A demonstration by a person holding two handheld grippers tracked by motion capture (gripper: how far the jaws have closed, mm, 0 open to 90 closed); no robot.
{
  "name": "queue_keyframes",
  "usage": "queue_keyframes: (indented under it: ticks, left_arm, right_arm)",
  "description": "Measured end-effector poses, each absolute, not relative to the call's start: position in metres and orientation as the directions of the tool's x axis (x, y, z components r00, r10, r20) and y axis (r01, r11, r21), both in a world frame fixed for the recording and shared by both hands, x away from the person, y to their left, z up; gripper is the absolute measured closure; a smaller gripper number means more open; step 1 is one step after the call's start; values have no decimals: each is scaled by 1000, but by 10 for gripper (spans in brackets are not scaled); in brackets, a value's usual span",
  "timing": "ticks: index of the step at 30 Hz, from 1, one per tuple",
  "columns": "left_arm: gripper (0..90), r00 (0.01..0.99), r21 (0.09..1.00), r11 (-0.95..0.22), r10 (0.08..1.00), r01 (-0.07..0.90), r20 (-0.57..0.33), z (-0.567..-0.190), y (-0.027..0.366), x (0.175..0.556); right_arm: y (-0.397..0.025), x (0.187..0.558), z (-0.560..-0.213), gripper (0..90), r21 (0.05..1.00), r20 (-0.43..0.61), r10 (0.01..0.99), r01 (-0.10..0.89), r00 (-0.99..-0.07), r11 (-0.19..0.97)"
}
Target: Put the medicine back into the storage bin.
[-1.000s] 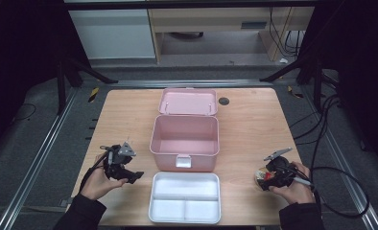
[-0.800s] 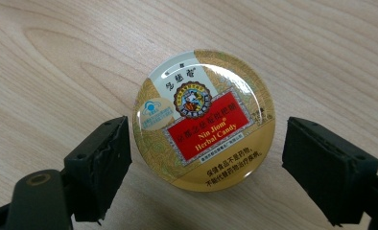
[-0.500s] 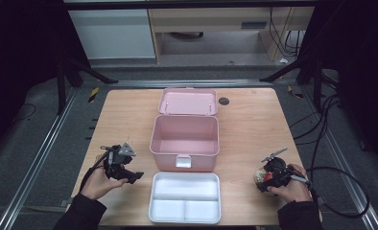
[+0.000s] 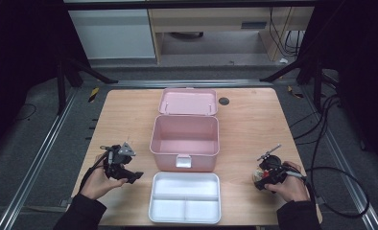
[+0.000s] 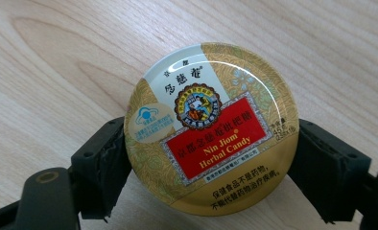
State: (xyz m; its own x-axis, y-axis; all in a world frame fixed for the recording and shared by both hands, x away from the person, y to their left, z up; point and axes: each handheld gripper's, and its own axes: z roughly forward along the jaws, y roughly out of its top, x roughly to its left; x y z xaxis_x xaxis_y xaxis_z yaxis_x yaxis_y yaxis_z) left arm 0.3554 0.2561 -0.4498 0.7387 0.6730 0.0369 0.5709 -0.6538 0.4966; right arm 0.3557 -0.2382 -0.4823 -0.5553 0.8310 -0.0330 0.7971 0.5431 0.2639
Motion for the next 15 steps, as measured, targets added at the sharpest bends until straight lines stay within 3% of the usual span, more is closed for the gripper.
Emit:
queue_keyframes:
  ticks: [15]
  left_arm:
    - [262,729,493,-646,684,582,36,-453,258,358]
  right_arm:
    - [-227,355,-438,204,371,-30,818,753,-575,543]
